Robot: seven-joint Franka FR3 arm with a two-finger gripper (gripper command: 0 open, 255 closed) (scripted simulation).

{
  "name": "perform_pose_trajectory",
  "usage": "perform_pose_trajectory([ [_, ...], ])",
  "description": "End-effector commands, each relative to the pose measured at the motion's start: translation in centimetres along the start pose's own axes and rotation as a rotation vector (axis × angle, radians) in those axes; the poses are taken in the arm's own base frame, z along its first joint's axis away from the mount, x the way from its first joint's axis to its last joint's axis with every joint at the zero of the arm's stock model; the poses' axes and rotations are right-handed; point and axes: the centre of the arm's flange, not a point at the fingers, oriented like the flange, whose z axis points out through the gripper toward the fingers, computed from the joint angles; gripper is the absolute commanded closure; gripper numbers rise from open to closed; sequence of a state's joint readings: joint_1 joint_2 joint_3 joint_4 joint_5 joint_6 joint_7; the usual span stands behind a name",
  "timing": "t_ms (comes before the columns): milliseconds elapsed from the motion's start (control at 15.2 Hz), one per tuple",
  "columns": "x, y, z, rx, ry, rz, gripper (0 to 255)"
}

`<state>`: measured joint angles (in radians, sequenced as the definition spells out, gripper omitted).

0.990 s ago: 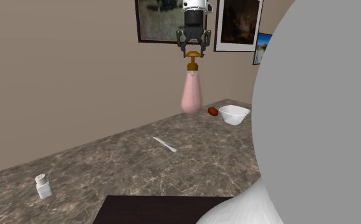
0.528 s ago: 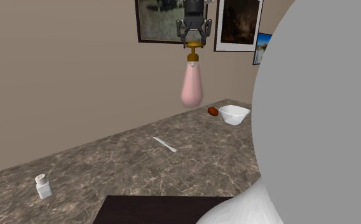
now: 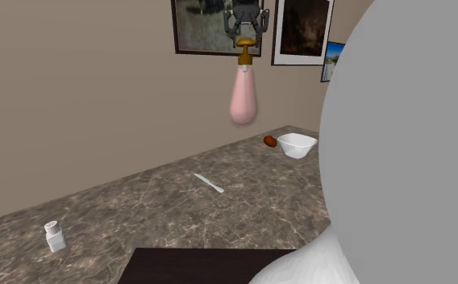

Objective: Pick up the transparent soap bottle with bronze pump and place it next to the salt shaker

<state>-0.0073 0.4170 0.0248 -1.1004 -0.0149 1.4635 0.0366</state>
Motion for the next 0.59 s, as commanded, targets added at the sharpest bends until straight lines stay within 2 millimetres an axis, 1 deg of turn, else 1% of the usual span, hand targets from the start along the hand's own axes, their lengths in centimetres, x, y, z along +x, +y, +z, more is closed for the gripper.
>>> perform_pose_trajectory([
  [0, -0.1, 0.0, -0.8, 0.000, 0.000, 0.000, 255],
  [528, -5.0, -9.3, -0.7, 0.000, 0.000, 0.000, 255],
])
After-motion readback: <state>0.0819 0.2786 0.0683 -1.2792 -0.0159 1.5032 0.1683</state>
